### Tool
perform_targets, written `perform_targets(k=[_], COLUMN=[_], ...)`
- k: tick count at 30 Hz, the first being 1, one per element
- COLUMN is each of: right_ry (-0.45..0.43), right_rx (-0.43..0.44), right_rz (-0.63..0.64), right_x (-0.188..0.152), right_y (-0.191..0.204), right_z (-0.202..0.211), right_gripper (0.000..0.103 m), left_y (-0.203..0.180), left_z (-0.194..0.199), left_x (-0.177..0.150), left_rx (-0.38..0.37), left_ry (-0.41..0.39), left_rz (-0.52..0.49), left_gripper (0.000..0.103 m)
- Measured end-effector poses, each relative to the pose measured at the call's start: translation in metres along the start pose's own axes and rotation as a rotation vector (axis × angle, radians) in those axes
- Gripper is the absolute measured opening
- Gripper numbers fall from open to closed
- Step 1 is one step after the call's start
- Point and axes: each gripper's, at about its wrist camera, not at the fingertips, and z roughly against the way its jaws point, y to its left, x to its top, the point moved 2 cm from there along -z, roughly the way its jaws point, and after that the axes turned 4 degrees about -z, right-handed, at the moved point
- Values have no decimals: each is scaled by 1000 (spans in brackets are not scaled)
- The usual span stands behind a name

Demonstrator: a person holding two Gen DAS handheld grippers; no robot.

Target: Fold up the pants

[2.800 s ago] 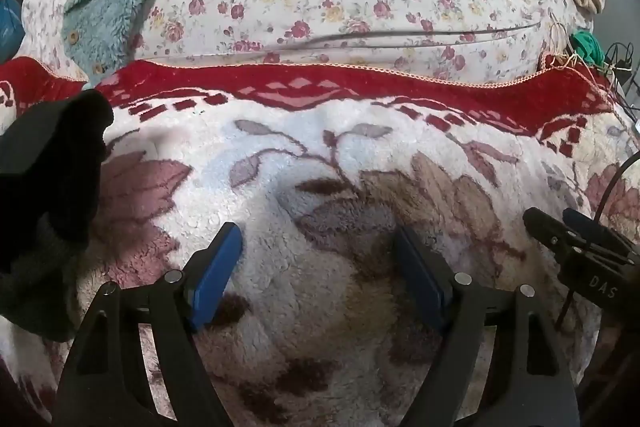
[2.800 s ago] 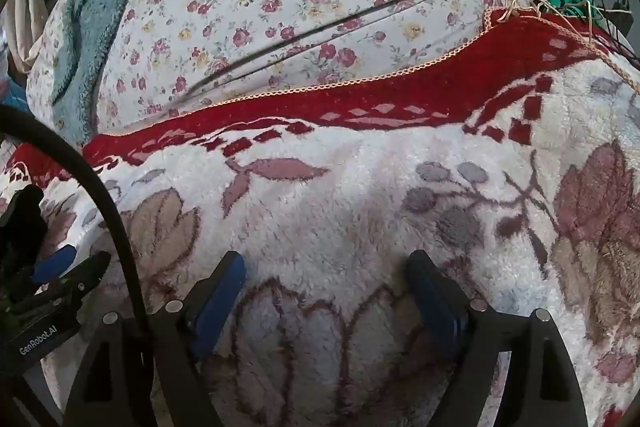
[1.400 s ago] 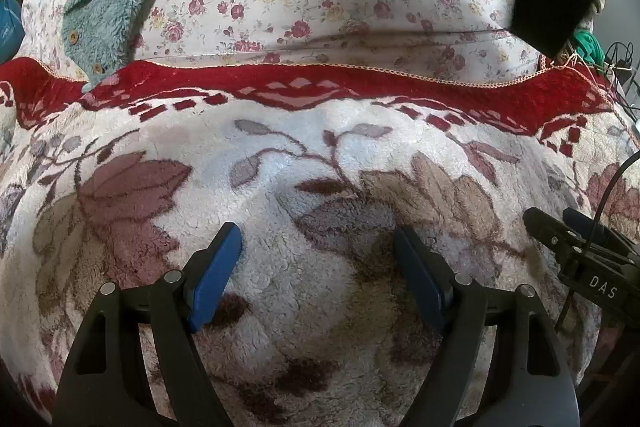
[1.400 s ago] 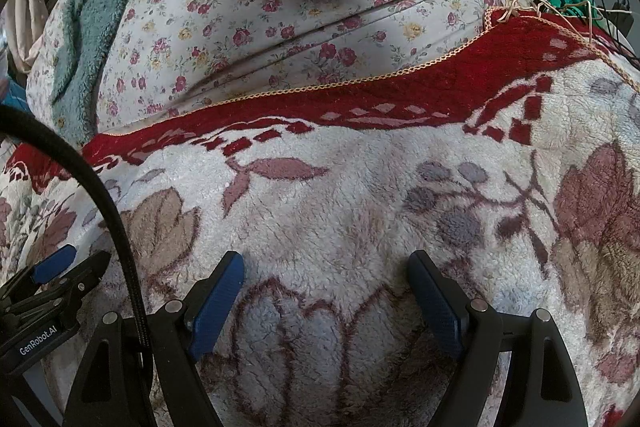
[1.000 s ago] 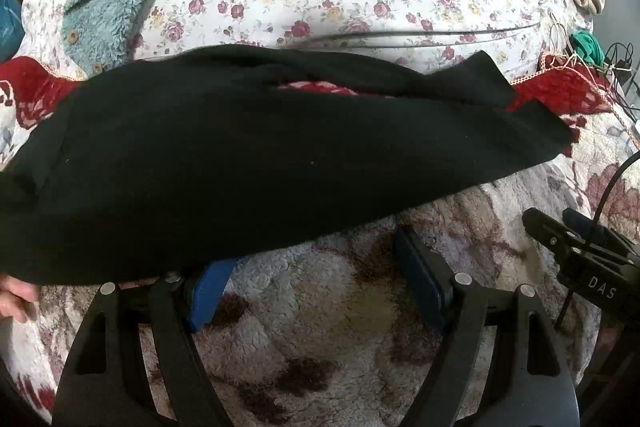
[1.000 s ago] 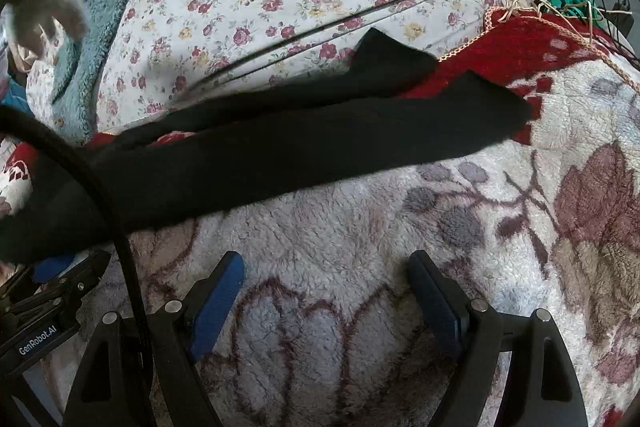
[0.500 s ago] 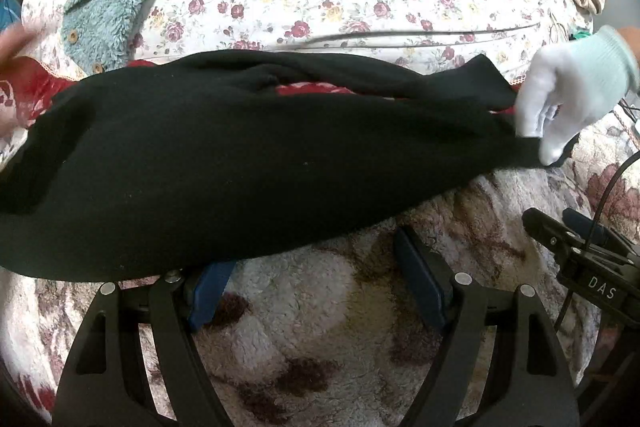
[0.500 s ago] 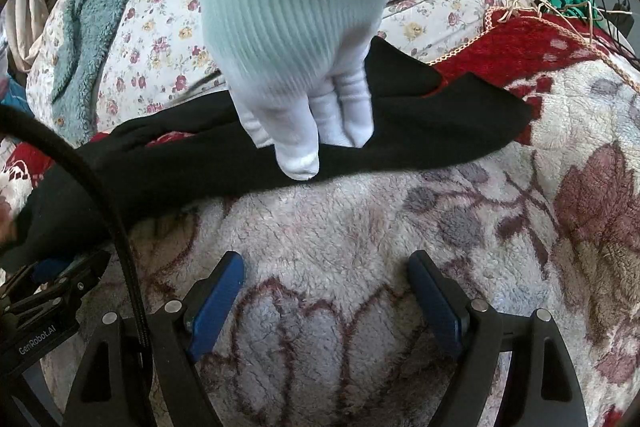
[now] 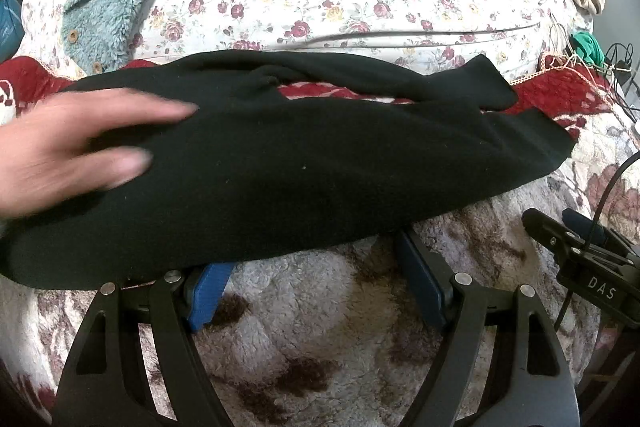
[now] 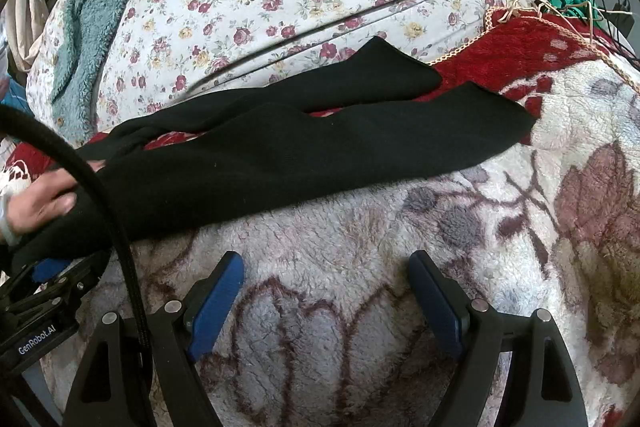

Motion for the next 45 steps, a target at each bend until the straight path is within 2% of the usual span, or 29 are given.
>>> perform_targets(k=[18, 21, 24, 28, 45], right_ry=[11, 15, 40, 39, 0], right_rx=[-18, 44, 83, 87, 113], right_rz=[15, -7, 43, 102, 33], right_x=[0, 2, -1, -10, -11], right_y=[4, -5, -4, 0, -7], right_z=[-2, 1, 8, 14, 17], right_gripper=[84, 85, 85, 85, 85], left_y=[0, -1, -1, -1, 0], left_z=[0, -1, -1, -1, -1], left_x=[0, 0, -1, -1, 1], left_rx=[-1, 2, 1, -3, -3], left_ry=[0, 6, 3, 3, 4], left_rz=[0, -7, -5, -3, -2], left_gripper=[80, 80, 80, 80, 80])
